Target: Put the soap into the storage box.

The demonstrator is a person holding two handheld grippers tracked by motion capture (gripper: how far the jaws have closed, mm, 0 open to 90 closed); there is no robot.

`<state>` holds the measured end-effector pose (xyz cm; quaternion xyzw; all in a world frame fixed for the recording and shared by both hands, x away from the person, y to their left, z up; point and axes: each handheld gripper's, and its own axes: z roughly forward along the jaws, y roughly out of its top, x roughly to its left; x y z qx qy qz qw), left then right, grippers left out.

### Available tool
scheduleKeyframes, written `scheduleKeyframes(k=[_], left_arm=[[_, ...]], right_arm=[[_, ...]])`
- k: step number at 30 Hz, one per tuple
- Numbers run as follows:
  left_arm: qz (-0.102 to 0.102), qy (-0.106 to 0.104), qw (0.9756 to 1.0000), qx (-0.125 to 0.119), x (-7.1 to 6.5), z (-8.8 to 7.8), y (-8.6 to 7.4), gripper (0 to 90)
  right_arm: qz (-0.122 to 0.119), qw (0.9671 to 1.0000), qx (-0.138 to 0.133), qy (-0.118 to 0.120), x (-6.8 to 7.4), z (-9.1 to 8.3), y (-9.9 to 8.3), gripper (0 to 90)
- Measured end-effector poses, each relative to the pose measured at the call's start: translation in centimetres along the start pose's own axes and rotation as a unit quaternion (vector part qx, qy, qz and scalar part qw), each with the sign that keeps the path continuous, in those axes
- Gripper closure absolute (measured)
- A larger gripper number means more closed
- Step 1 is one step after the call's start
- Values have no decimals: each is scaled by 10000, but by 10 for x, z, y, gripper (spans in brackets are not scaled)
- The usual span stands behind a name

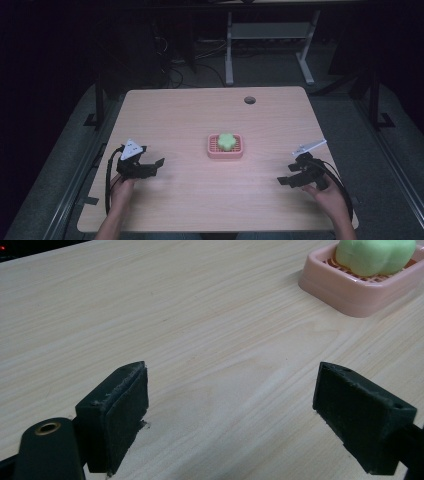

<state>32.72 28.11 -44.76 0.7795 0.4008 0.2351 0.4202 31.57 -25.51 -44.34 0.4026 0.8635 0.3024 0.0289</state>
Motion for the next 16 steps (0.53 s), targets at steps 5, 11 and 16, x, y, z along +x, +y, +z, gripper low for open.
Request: scheduleKeyframes(k=[5, 11, 16], left_arm=[[62, -22, 10000, -2, -1, 1, 0, 143], [69, -28, 10000, -3, -2, 1, 0, 144], [63, -41, 10000, 0, -2, 2, 0, 143]], right_arm=[[13, 10000, -87, -38, 5, -3, -14, 262], [103, 9991, -331, -253, 13, -7, -32, 261], [69, 9978, -501, -435, 26, -14, -49, 252]])
